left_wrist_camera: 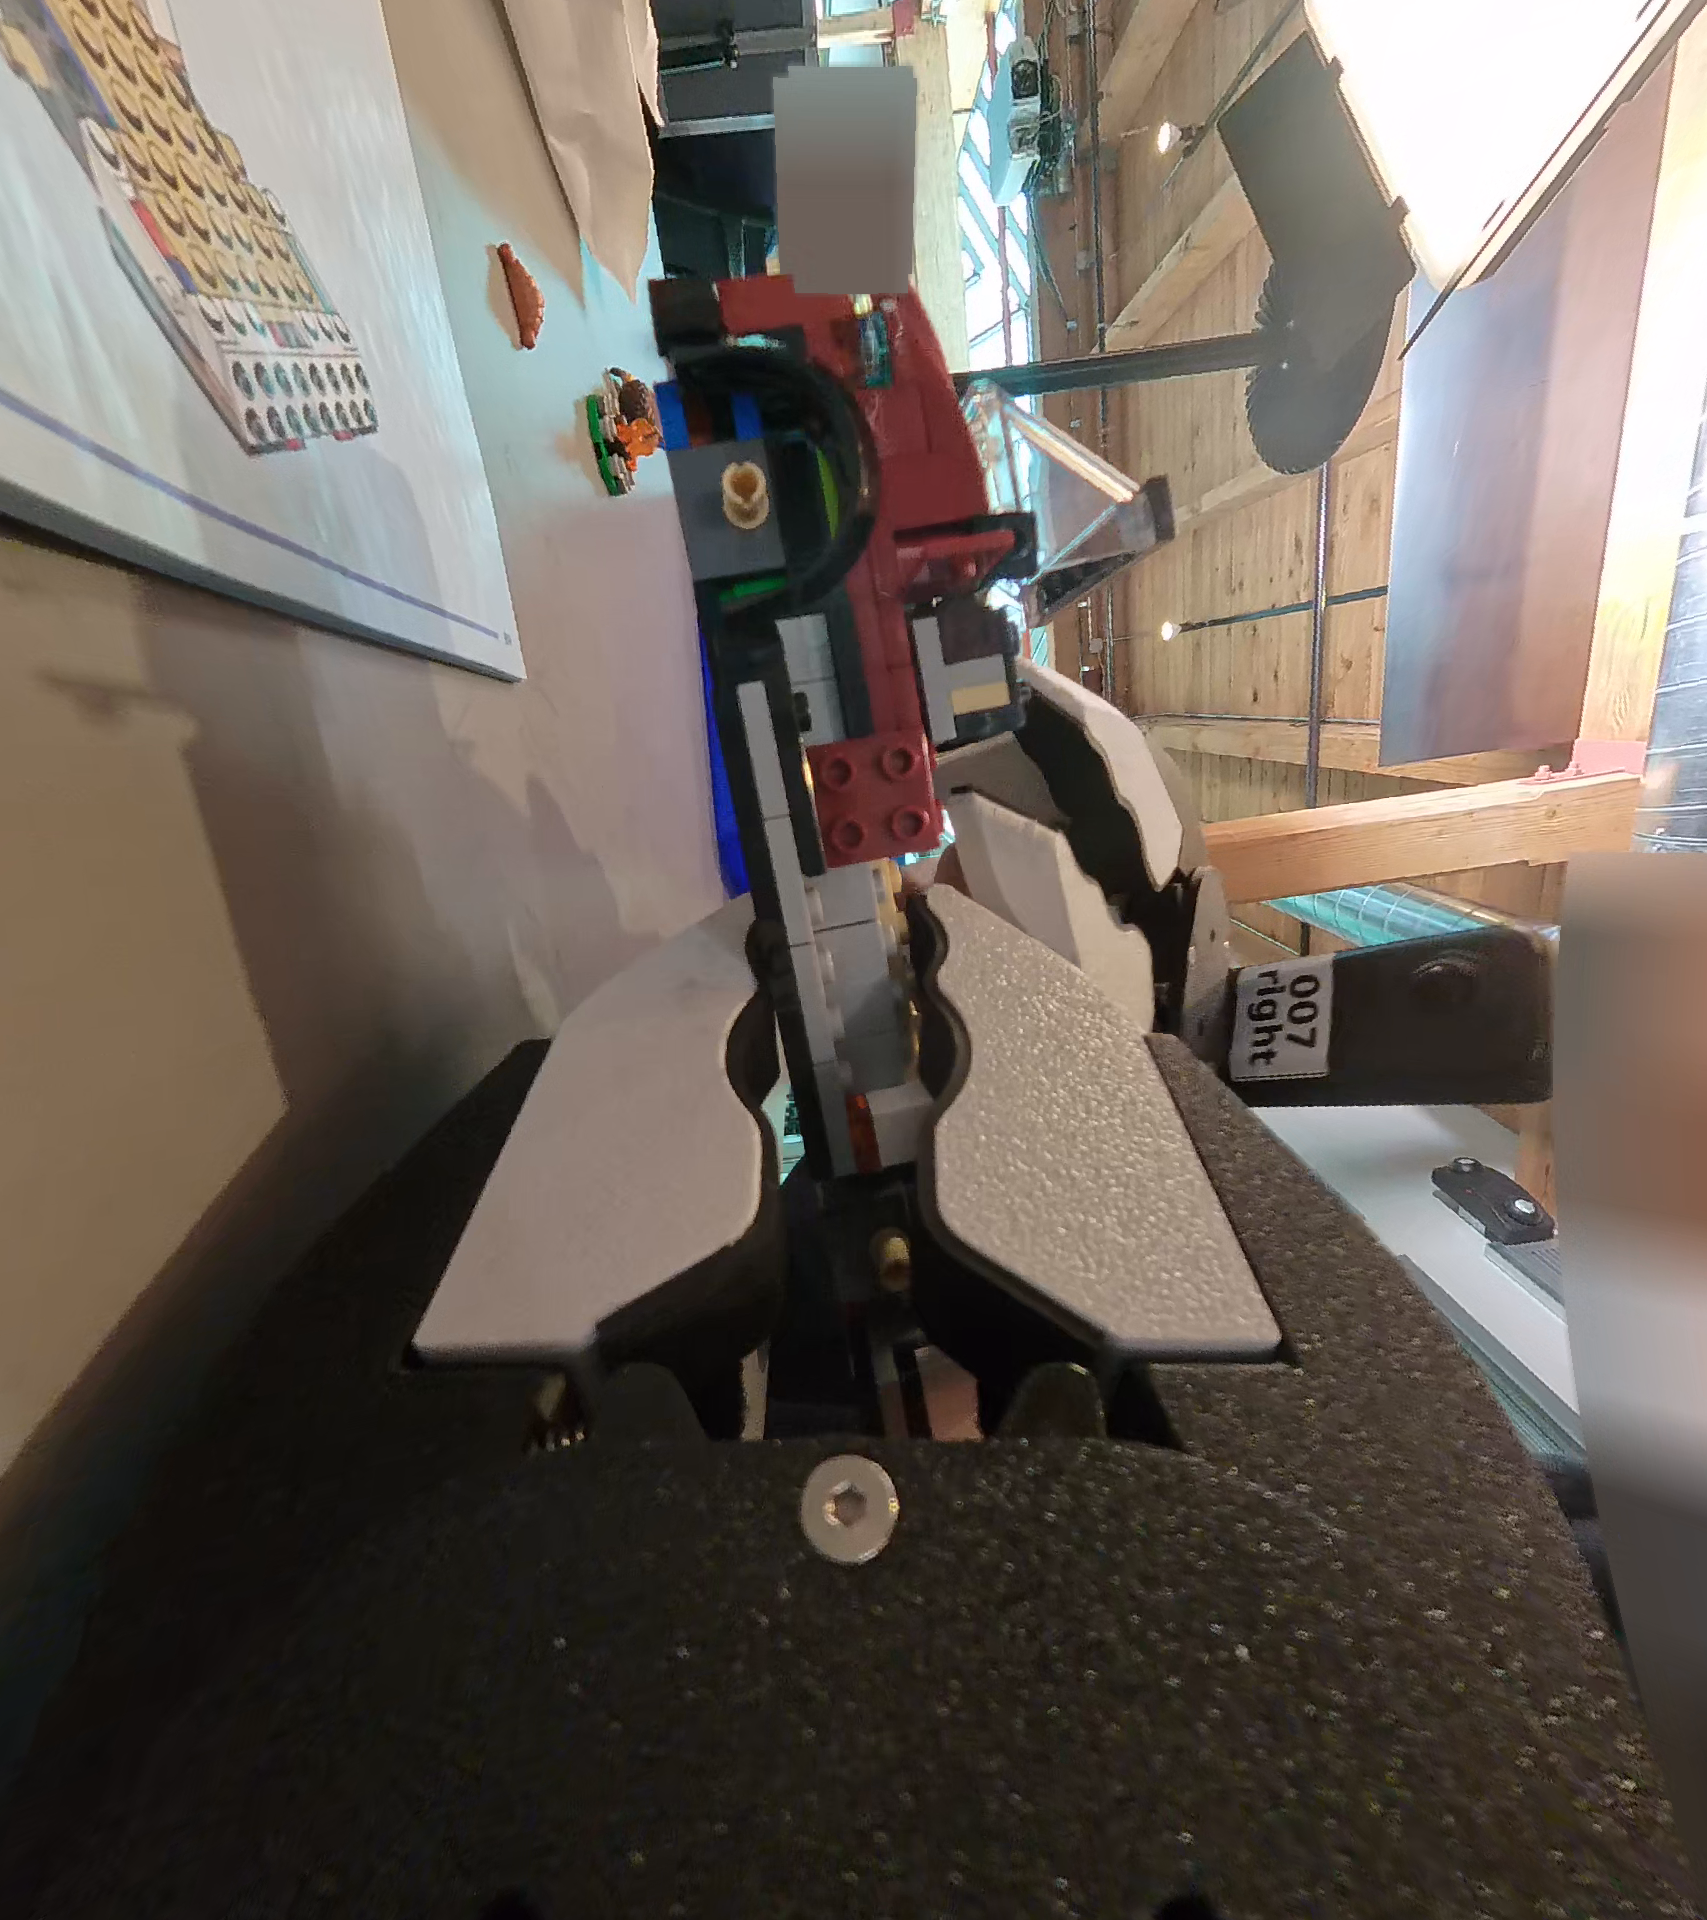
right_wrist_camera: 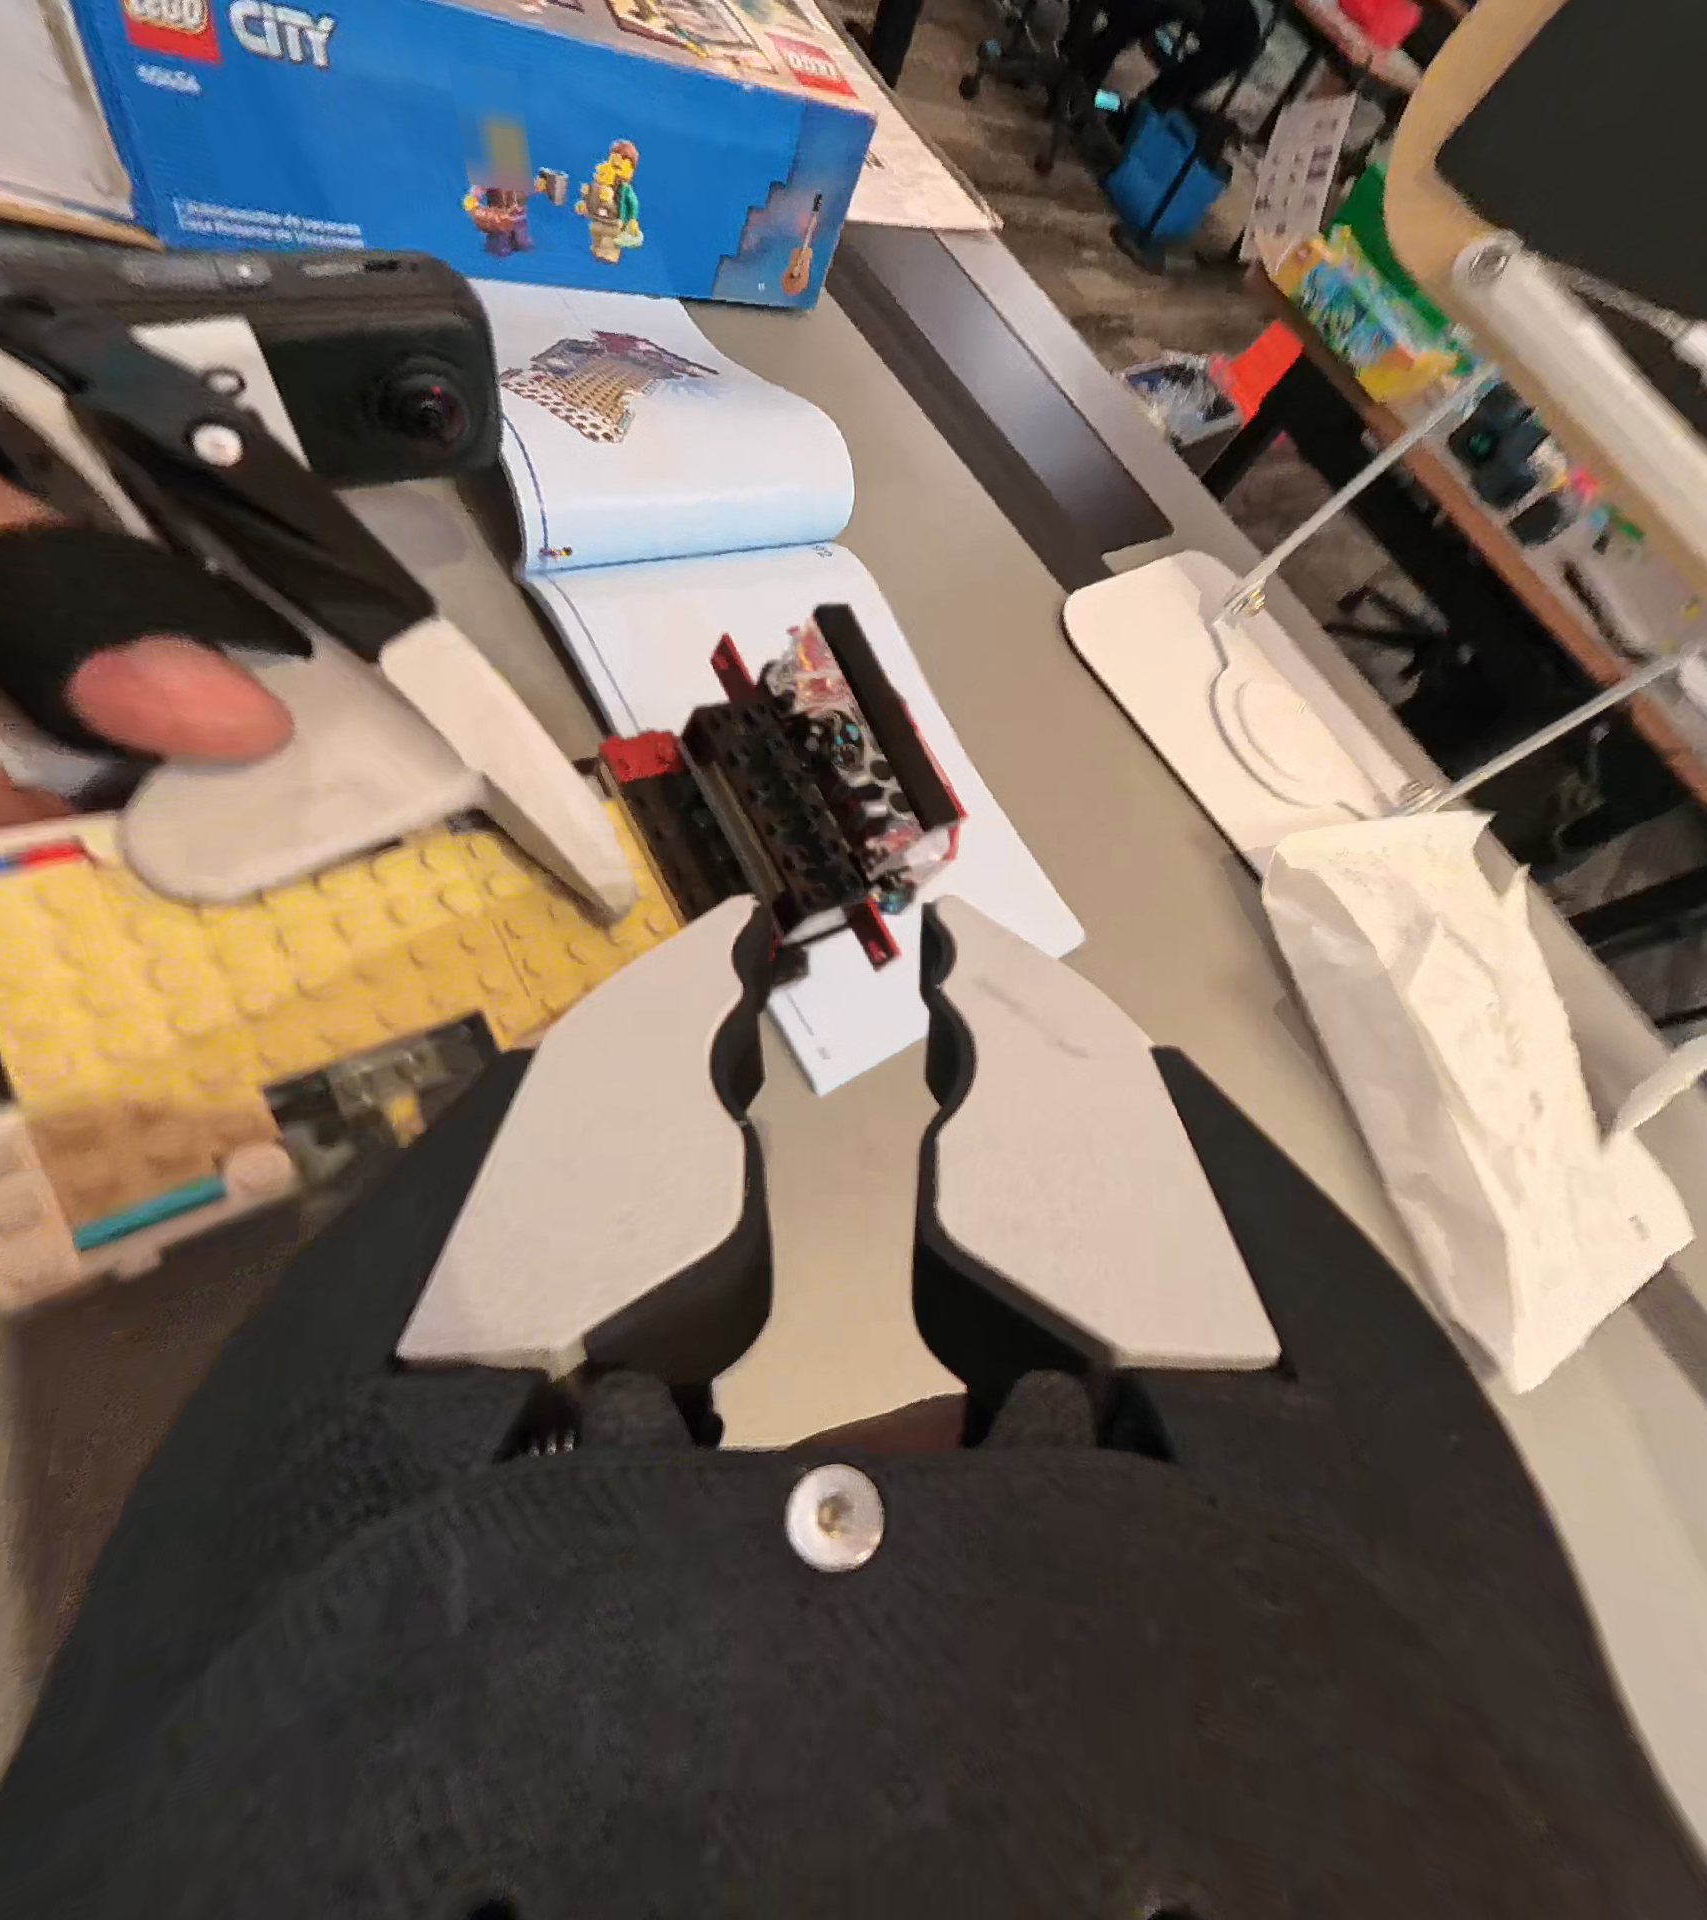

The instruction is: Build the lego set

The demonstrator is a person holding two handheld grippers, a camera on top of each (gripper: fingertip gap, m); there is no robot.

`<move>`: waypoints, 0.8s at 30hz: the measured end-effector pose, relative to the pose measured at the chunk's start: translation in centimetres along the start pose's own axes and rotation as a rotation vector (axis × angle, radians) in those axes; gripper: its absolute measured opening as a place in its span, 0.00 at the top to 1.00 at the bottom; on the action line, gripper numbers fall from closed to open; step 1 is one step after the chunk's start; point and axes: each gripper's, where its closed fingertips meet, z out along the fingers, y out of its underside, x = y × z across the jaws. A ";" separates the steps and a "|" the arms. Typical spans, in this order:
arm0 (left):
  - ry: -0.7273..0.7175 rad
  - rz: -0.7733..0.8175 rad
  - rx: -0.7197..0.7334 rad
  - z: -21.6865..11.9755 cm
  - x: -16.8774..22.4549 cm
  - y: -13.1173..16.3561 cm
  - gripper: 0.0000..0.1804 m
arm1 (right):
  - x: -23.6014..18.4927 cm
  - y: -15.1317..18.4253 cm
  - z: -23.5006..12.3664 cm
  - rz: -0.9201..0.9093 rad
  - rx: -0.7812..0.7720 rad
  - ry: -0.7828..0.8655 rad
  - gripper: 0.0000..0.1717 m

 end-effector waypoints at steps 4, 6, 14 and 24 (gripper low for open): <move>0.018 -0.007 -0.003 -0.1 0.3 -0.1 0.87 | 0.7 1.5 -1.7 -0.233 0.020 0.018 0.75; 0.027 -0.011 -0.003 -0.1 0.5 -0.2 0.87 | 0.4 2.4 -2.3 -0.381 0.037 0.009 0.71; 0.083 -0.035 -0.057 0.2 1.3 0.6 0.88 | -1.4 2.0 -1.2 -0.859 0.251 0.056 0.52; 0.065 -0.045 -0.085 0.6 0.9 1.2 0.88 | -2.6 0.7 -0.6 -1.040 0.389 0.169 0.56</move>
